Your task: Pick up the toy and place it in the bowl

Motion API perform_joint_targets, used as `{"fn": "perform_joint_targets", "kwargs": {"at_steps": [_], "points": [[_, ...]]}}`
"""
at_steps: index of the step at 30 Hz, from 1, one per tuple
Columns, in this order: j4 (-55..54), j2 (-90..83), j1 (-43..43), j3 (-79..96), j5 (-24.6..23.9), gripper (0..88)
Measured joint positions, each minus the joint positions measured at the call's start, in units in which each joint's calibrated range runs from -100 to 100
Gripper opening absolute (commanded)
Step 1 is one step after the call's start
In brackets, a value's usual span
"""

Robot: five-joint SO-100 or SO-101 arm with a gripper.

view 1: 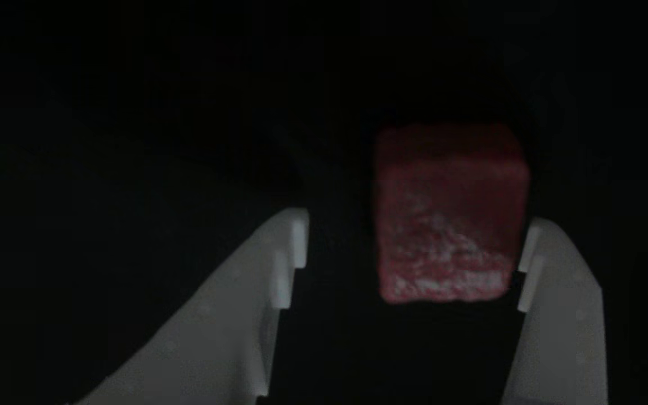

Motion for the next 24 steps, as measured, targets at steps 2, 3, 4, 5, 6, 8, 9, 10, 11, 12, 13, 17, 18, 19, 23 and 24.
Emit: {"fn": "perform_joint_targets", "kwargs": {"at_steps": [2, 3, 4, 5, 6, 8, 9, 10, 11, 12, 13, 17, 18, 19, 23, 24], "points": [[0.0, 0.4, 0.1, 0.0, -0.2, 25.5], [0.0, 0.8, 0.1, 0.0, -0.2, 25.5], [0.0, 1.3, 0.1, 0.0, -0.2, 25.5], [-0.7, 1.8, 0.1, -0.1, -0.2, 25.4], [-0.8, 1.9, 0.0, -0.1, -0.2, 25.4], [-1.8, 2.8, 0.1, -0.1, -0.1, 25.4], [-2.0, 3.4, 0.2, -0.2, -0.1, 25.4], [-2.1, 3.6, 0.2, -0.2, -0.2, 25.3], [-2.2, 3.7, 0.2, -0.2, 0.1, 25.1], [-2.2, 4.0, 0.3, -0.3, 0.1, 24.1], [-2.2, 4.4, 0.5, -0.3, 0.1, 17.0], [-2.8, 4.7, 0.5, -0.3, -0.2, 2.2], [-3.0, 4.7, 0.5, -0.3, -0.1, 2.7], [-3.3, 4.7, 0.5, -0.3, 0.0, 2.4], [-3.5, 4.7, 0.5, -0.3, 0.1, 2.3], [-3.5, 4.7, 0.5, -0.3, 0.1, 2.3]]}}
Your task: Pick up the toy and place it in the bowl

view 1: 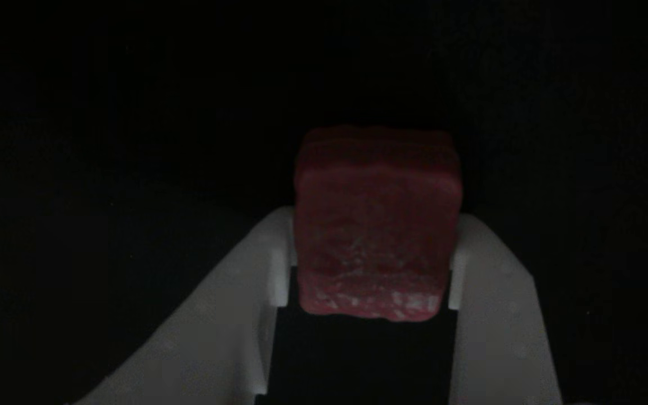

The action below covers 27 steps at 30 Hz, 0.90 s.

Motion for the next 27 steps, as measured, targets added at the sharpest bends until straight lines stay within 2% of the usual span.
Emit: {"fn": "perform_joint_targets", "kwargs": {"at_steps": [6, 13, 20, 27], "points": [[0.9, -1.0, 0.0, -1.8, 0.2, 2.3], [4.8, -12.3, -1.7, -3.4, 5.4, 2.3], [7.7, -30.0, -12.2, -1.0, 6.6, 2.3], [5.4, -39.3, -22.9, 15.4, 6.8, 2.3]]}}
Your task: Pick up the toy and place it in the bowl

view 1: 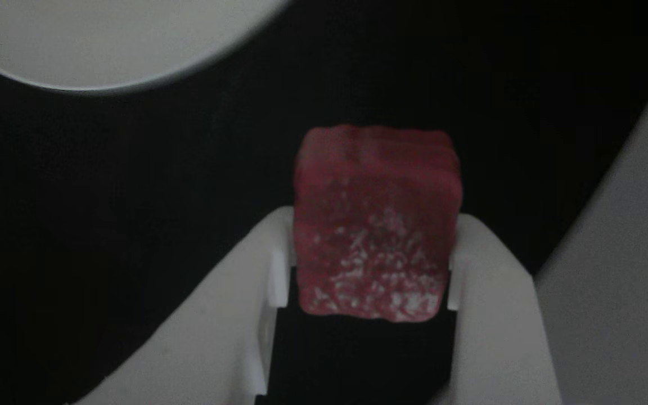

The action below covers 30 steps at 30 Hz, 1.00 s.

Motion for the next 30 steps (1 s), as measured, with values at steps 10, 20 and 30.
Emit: {"fn": "perform_joint_targets", "kwargs": {"at_steps": [10, 20, 30], "points": [[-1.0, -10.9, -14.4, 17.9, 1.9, 2.3], [-6.4, -12.7, -14.1, 28.4, 3.8, 2.8], [-9.1, -12.7, -13.8, 29.2, 3.9, 26.2]]}}
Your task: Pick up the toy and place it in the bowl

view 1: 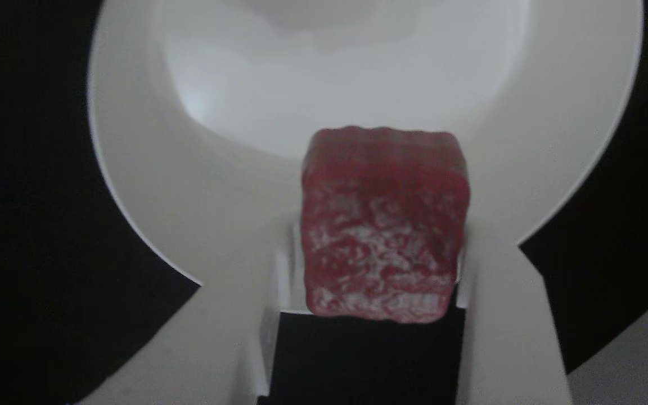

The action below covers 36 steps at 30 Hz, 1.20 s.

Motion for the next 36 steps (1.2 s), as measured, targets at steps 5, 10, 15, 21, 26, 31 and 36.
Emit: {"fn": "perform_joint_targets", "kwargs": {"at_steps": [5, 10, 15, 21, 26, 31, 36], "points": [[-0.8, 0.0, 0.9, 0.0, 0.0, 26.2], [-2.5, 0.0, 1.0, 0.0, 0.2, 19.0], [-4.7, 0.0, 5.9, -2.6, 0.3, 2.8], [-4.7, -0.1, 15.7, -10.9, 2.3, 2.2], [-8.6, -0.2, 29.1, -11.8, 3.9, 2.2], [-10.7, -2.4, 41.1, -2.5, 4.0, 2.2], [-14.7, -11.2, 43.5, 12.2, 3.8, 2.2]]}}
